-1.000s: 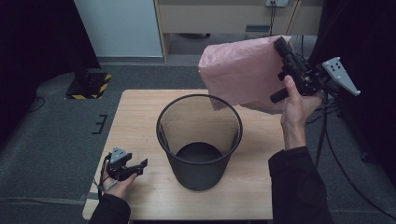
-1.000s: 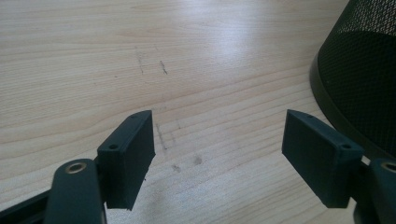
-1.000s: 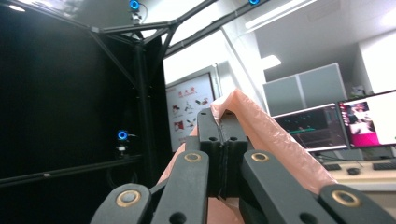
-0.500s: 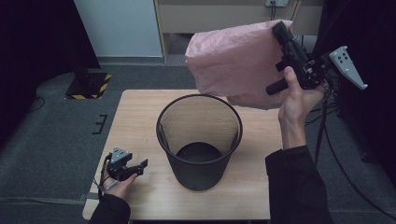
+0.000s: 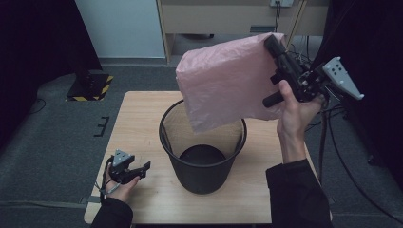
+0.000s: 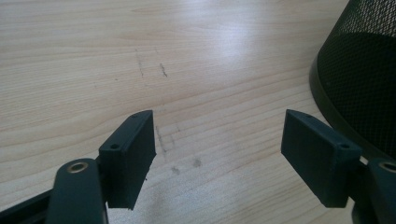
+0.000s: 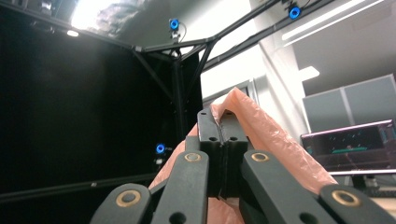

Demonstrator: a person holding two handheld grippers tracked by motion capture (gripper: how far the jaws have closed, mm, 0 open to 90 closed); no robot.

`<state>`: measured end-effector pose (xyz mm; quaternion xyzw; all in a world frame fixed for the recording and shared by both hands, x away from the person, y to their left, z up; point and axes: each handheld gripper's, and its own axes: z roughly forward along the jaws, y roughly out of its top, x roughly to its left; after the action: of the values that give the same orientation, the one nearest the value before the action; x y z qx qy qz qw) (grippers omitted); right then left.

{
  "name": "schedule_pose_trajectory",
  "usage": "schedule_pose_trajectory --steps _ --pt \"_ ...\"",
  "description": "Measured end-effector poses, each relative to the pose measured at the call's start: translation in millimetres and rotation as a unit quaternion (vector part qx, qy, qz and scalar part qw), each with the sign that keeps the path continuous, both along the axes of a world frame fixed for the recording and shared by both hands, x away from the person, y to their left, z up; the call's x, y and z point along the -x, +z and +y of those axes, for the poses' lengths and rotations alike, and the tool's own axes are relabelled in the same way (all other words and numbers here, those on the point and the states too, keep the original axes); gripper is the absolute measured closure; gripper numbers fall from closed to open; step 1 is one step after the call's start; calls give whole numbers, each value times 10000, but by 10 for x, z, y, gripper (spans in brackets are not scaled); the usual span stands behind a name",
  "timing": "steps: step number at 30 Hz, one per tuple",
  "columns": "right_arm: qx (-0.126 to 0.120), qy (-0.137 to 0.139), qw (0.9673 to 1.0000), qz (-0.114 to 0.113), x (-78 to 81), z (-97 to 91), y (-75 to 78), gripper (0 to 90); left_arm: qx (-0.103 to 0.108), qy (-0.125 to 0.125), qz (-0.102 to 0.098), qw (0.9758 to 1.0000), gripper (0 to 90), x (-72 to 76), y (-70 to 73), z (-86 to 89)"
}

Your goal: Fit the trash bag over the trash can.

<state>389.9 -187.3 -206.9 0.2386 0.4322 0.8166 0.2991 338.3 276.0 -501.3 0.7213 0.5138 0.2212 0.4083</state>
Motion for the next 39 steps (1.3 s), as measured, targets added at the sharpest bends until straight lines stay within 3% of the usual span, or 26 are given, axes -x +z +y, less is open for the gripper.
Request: schedule_pose_trajectory --steps 3,7,12,14,15,16,17,18,20,23,24,25,26,27,30,31,32,33,34,38,39 --pt "96 52 9999 92 15 49 -78 900 6 35 -34 10000 259 3 22 5" --pt "357 122 9987 332 30 122 -263 900 116 92 -149 9998 262 20 73 6" --pt "563 219 9970 480 50 154 -371 900 304 203 -347 9987 269 48 163 19" --pt "697 302 9954 580 66 168 -431 900 361 237 -441 9981 271 62 211 27" --pt "958 326 9927 656 77 181 -485 900 409 253 -554 9973 272 82 272 37" --pt "958 326 9927 656 77 181 -485 900 409 253 -554 9973 273 82 272 37" --pt "1196 372 9897 690 89 210 -519 900 487 277 -683 9961 274 101 338 45" --pt "1196 372 9897 690 89 210 -519 900 487 277 -683 9961 275 101 338 45" --pt "1433 474 9856 764 116 268 -567 900 604 270 -848 9942 277 135 445 47" --pt "1621 538 9813 884 122 306 -604 899 736 273 -1021 9917 287 166 555 41" --pt "1621 538 9813 884 122 306 -604 899 736 273 -1021 9917 289 166 555 41" --pt "1719 596 9788 942 130 328 -622 898 797 263 -1085 9905 295 179 606 43" --pt "1739 628 9780 963 135 336 -629 898 917 265 -1183 9884 296 200 685 47" --pt "1739 628 9780 963 135 336 -629 898 917 265 -1183 9884 300 200 685 47" --pt "1923 652 9738 1021 160 370 -671 894 1090 257 -1358 9844 312 246 850 51" --pt "1971 656 9728 1024 164 380 -681 892 1165 250 -1520 9812 313 278 970 40" --pt "2009 656 9718 1046 169 390 -691 892 1217 236 -1581 9796 314 293 1030 29" --pt "2009 656 9718 1046 169 390 -691 892 1217 236 -1581 9796 314 293 1030 29" --pt "2066 674 9701 1078 178 413 -711 893 1295 196 -1695 9768 315 314 1145 -7" --pt "2099 718 9687 1112 195 450 -742 893 1334 108 -1791 9747 323 328 1306 -85" --pt "2147 749 9670 1153 213 477 -763 893 1330 57 -1837 9739 325 332 1372 -122"
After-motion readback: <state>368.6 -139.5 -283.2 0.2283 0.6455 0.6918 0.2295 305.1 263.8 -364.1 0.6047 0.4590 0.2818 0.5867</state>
